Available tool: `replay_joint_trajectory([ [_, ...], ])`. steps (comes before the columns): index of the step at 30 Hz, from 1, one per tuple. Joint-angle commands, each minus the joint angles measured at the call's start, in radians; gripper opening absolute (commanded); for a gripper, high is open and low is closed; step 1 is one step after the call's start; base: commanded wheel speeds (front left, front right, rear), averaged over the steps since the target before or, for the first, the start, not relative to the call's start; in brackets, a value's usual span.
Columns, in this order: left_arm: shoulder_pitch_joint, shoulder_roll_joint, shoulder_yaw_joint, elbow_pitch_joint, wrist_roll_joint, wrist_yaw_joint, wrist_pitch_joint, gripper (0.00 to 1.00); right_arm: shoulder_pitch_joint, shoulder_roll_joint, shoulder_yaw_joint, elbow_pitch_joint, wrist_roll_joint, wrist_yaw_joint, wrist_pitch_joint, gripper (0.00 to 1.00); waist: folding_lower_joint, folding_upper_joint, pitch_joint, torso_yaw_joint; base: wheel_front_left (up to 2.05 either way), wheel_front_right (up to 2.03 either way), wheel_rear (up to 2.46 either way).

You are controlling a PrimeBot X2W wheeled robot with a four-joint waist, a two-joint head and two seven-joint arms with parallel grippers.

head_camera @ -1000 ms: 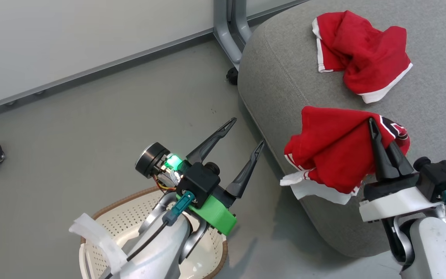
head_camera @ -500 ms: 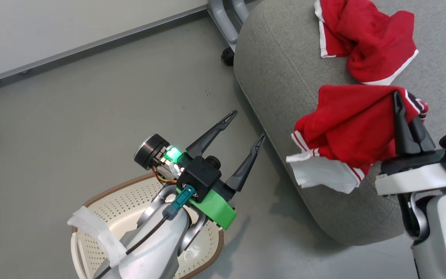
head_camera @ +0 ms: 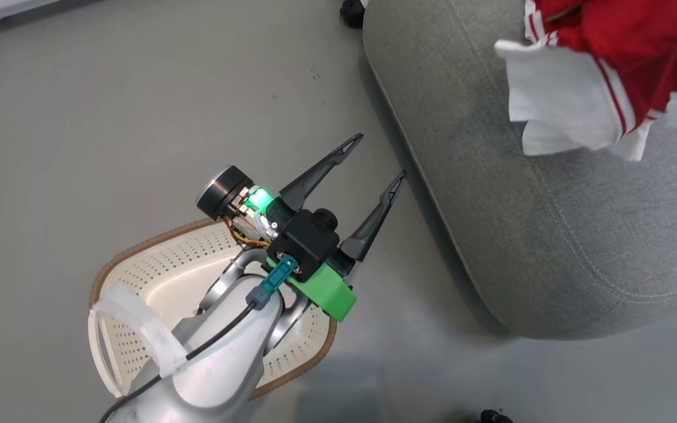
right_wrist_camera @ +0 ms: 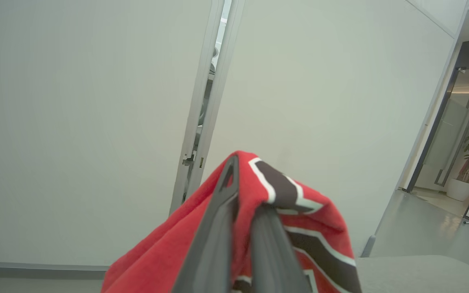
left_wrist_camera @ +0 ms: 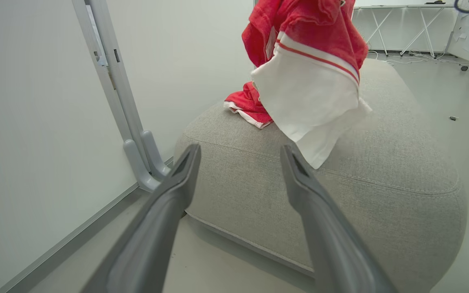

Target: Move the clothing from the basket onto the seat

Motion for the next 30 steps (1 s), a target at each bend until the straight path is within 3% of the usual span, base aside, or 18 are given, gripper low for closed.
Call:
replay_joint_trajectory([
  [1, -0.024, 0.010, -0.001, -0.002, 0.009, -0.003, -0.001, 1.00, -0.045, -0.019, -0.012, 0.008, -0.010, -0.001, -0.005, 0.00, 0.0000, 0.0097, 0.071, 0.013, 0.00, 0.00, 0.00],
  [10, -0.089, 0.014, -0.024, -0.005, 0.016, -0.003, -0.001, 1.00, -0.303, -0.147, -0.103, 0.133, -0.010, -0.001, -0.005, 0.00, 0.0000, 0.0097, 0.167, 0.033, 0.00, 0.00, 0.00],
  [17, -0.110, 0.023, -0.033, 0.002, 0.013, -0.004, -0.001, 1.00, -0.397, -0.203, -0.155, 0.297, -0.020, -0.001, -0.005, 0.00, 0.0000, 0.0097, 0.210, 0.042, 0.00, 0.00, 0.00],
  [30, -0.123, 0.046, -0.031, 0.005, 0.010, 0.001, -0.001, 1.00, -0.322, -0.131, -0.197, 0.585, -0.068, -0.001, -0.005, 0.00, 0.0000, 0.0097, 0.250, 0.049, 0.00, 0.00, 0.00],
])
